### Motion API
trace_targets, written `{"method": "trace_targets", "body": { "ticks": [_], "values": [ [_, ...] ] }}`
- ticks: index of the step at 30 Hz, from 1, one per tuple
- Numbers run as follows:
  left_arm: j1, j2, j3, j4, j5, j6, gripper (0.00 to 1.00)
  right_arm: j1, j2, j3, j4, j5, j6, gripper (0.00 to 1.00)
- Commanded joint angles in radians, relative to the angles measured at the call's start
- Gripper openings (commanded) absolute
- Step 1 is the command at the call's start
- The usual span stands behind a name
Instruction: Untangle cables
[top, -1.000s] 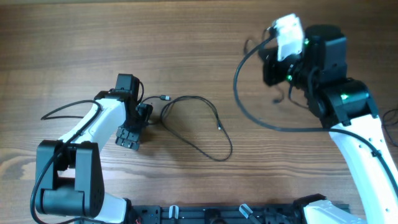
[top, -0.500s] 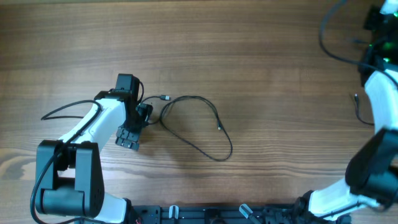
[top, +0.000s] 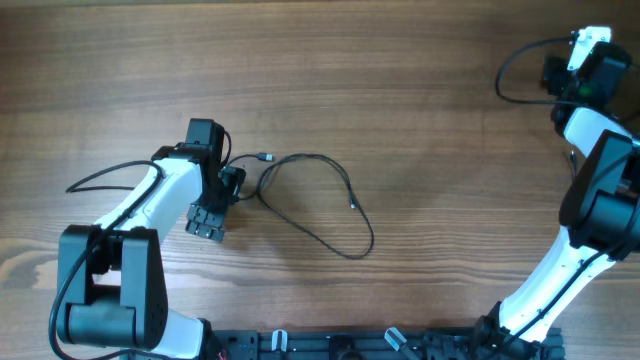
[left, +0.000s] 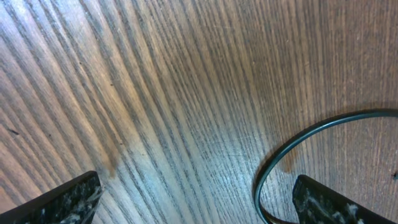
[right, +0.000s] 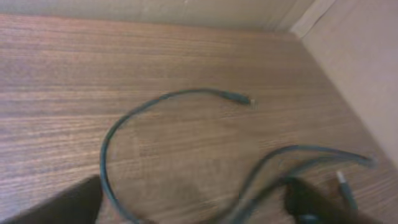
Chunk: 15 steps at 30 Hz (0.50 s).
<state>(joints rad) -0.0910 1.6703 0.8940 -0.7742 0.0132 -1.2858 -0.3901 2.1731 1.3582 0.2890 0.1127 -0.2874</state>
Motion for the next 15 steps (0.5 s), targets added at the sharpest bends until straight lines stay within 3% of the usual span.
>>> {"method": "trace_targets", "body": {
  "ticks": [1,5,7,10,13,15],
  "values": [
    [-0.003,0.008,0.000,-0.001,-0.006,-0.002,1.00,0.001,-0.061,0.017,-0.064,-0.010,0.081,1.00],
    [-0.003,0.008,0.000,-0.001,-0.006,-0.002,1.00,0.001,-0.146,0.016,-0.186,-0.046,0.125,1.00],
    [-0.003,0.008,0.000,-0.001,-0.006,-0.002,1.00,0.001,-0.188,0.016,-0.262,-0.137,0.217,1.00],
    [-0.003,0.008,0.000,-0.001,-0.006,-0.002,1.00,0.001,-0.225,0.016,-0.340,-0.407,0.402,1.00],
    [-0.003,0.008,0.000,-0.001,-0.006,-0.002,1.00,0.008,-0.228,0.012,-0.391,-0.856,0.711,1.00],
    [-0.003,0.008,0.000,-0.001,-0.006,-0.002,1.00,0.051,-0.227,-0.010,-0.419,-1.059,0.809,1.00]
  ]
}}
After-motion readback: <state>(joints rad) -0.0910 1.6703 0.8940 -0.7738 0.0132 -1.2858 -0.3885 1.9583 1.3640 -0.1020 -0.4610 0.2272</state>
